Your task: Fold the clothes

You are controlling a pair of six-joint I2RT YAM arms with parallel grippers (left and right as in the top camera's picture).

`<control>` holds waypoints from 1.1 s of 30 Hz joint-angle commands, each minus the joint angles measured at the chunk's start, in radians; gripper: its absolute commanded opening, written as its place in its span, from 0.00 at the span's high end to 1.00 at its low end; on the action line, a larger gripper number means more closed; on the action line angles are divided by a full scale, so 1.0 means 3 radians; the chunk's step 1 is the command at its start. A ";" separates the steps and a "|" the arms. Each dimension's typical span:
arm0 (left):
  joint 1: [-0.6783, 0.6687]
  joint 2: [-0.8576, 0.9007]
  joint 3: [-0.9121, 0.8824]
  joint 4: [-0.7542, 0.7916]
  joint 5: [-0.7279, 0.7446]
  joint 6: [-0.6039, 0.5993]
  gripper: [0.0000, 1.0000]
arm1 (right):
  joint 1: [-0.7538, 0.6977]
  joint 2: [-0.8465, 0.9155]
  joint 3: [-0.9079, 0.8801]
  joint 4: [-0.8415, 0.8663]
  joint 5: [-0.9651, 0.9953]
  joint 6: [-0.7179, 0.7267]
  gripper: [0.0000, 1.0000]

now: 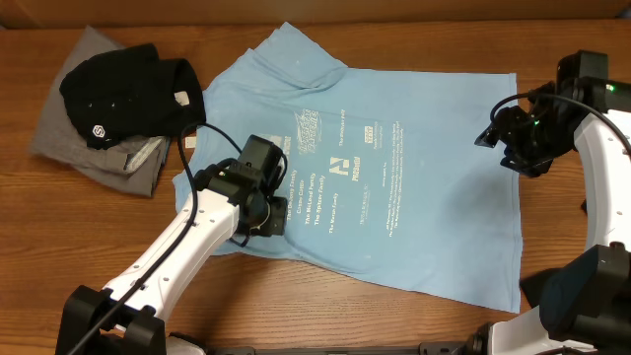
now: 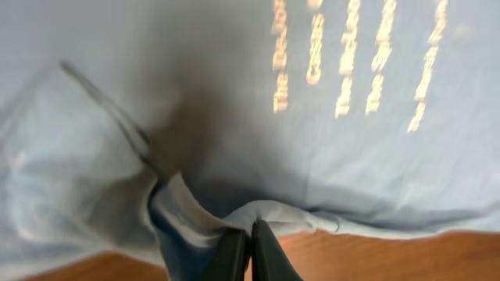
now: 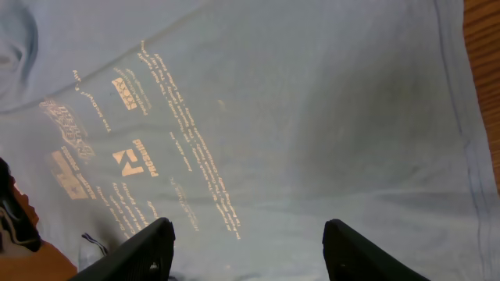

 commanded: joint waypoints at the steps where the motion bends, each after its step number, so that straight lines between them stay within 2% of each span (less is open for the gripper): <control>1: -0.0022 0.0010 0.0081 0.0156 -0.0056 0.0051 0.96 | 0.0001 -0.0081 0.0020 0.0000 0.0009 -0.0023 0.36; 6: -0.0022 0.0010 0.0080 0.0337 -0.0060 0.0051 0.96 | 0.0001 -0.0083 0.0020 0.0000 0.0009 -0.0023 0.35; 7: -0.0022 0.0010 0.0080 0.0356 -0.0061 0.0051 0.91 | 0.0001 -0.0083 0.0020 0.0000 0.0009 -0.0023 0.35; 8: -0.0022 0.0010 0.0080 0.0355 -0.0102 0.0052 0.69 | 0.0001 -0.0083 0.0020 -0.0001 0.0010 -0.0024 0.36; 9: -0.0022 0.0010 0.0080 0.0320 -0.0172 0.0053 0.59 | 0.0001 -0.0081 0.0020 -0.0001 0.0017 -0.0023 0.36; 13: 0.0053 0.0010 0.0095 0.0042 -0.0502 0.0029 0.44 | 0.0001 -0.0083 0.0020 -0.0001 0.0069 -0.0022 0.36; 19: 0.0664 0.0010 0.0114 -0.0379 -0.0512 -0.0010 0.40 | 0.0001 -0.0081 0.0020 -0.0001 0.0069 -0.0022 0.36; 20: 0.0905 0.0011 0.0111 -0.0337 -0.0421 0.0052 0.36 | 0.0001 -0.0081 0.0020 0.0001 0.0067 -0.0022 0.35; 23: 0.1138 0.0011 0.0064 -0.0098 -0.0072 0.0464 0.38 | 0.0001 -0.0081 0.0020 0.0009 0.0067 -0.0022 0.35; 26: 0.1185 0.0013 -0.0039 0.0188 0.0221 0.0690 0.38 | 0.0001 -0.0081 0.0020 0.0010 0.0067 -0.0022 0.35; 29: 0.1158 0.0020 -0.0132 0.0450 0.0305 0.0895 0.37 | 0.0001 -0.0081 0.0020 0.0013 0.0067 -0.0020 0.36; 33: 0.1157 0.0104 -0.0219 0.0629 0.0298 0.1047 0.45 | 0.0001 -0.0081 0.0020 0.0032 0.0067 -0.0010 0.35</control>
